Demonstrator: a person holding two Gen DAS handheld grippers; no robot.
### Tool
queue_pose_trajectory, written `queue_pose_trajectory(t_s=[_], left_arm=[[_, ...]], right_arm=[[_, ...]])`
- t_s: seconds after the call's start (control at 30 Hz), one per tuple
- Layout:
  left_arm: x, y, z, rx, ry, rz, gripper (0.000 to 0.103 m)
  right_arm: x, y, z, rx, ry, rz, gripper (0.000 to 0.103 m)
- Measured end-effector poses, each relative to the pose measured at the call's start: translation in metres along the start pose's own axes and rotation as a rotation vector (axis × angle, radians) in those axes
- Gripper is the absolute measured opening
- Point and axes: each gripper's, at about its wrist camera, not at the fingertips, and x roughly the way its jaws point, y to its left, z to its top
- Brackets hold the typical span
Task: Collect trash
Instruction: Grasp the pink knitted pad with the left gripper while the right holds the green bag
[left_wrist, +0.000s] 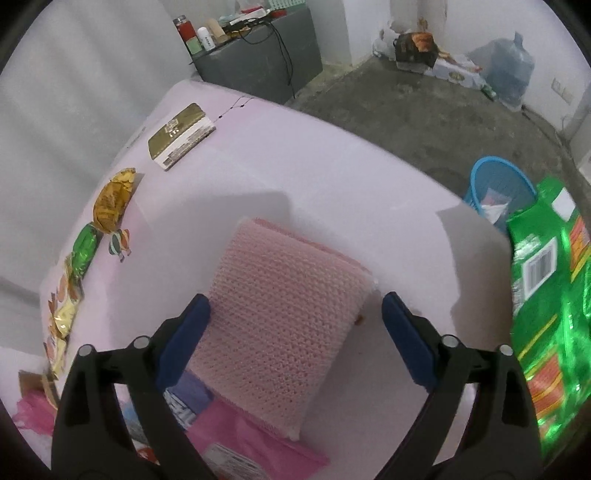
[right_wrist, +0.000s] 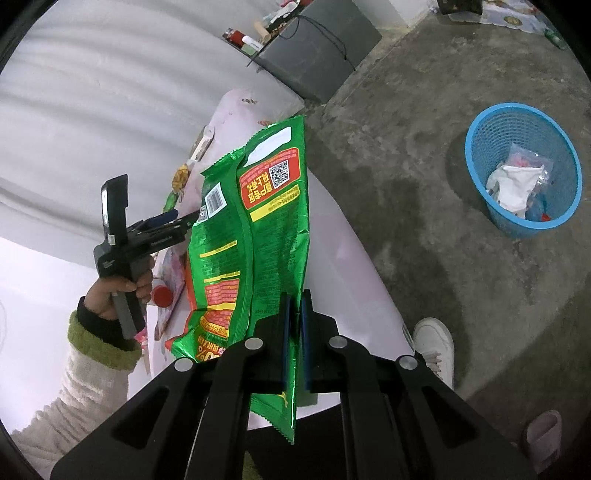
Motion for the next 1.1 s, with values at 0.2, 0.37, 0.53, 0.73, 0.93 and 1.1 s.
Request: queue_pose_trajectory(t_s=[0.2, 0.37, 0.53, 0.73, 0.93, 1.1], left_arm=[[-0.013, -0.02, -0.019, -0.002, -0.002, -0.006, 0.078], [-0.036, -0.045, -0.057, -0.006, -0.064, -0.026, 0.078], [-0.061, -0.056, -0.092, -0.093, -0.122, -0.103, 0.078], [-0.081, -0.06, -0.131, -0.165, -0.148, -0.137, 0.078], [-0.093, -0.035, -0.166, -0.324, -0.163, -0.195, 0.078], [-0.088, -0.01, -0.171, -0.469, -0.169, -0.272, 0.078]], right_arm=[[-0.007, 0.0, -0.004, -0.009, -0.005, -0.015, 0.006], [-0.016, -0.004, -0.011, -0.017, 0.0, -0.028, 0.006], [-0.023, -0.007, -0.018, -0.018, 0.004, -0.037, 0.006], [-0.026, -0.004, -0.024, -0.028, 0.008, -0.047, 0.006], [-0.019, 0.006, -0.029, -0.066, 0.032, -0.044, 0.006], [-0.009, 0.017, -0.029, -0.101, 0.065, -0.032, 0.006]])
